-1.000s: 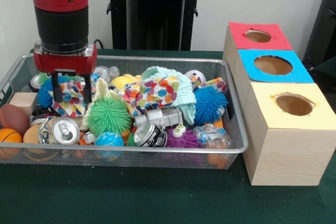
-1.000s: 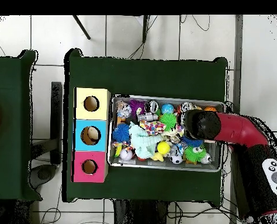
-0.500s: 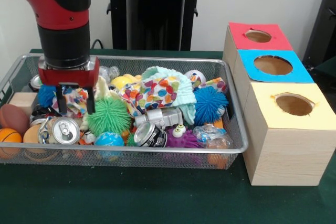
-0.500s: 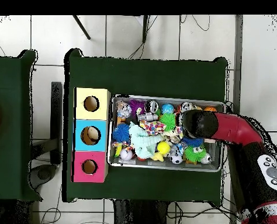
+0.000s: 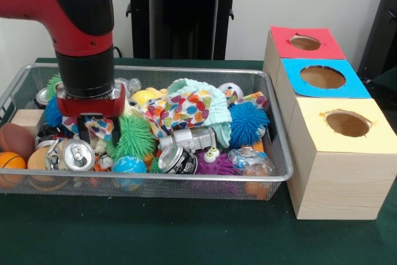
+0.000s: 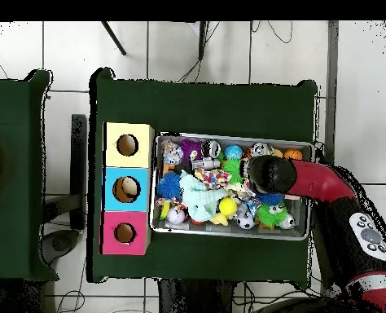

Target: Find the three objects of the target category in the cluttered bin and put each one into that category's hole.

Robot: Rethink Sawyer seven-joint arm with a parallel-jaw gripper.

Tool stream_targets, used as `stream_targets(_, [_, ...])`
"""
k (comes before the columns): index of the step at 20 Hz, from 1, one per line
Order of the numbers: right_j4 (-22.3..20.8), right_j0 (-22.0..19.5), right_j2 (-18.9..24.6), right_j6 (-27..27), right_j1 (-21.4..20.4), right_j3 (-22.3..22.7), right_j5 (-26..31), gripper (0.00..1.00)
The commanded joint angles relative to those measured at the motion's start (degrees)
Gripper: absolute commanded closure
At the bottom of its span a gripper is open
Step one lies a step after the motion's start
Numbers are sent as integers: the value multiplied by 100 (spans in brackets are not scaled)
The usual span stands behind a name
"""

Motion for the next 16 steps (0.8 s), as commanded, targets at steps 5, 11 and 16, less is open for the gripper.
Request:
stream_targets(5, [-33,57,271,101,221,-51,-342,0])
stream_targets(11, [-34,-66,296,-38,166,-81,-303,0])
stream_targets(16, [2,-207,404,-452,230,-464,107,0])
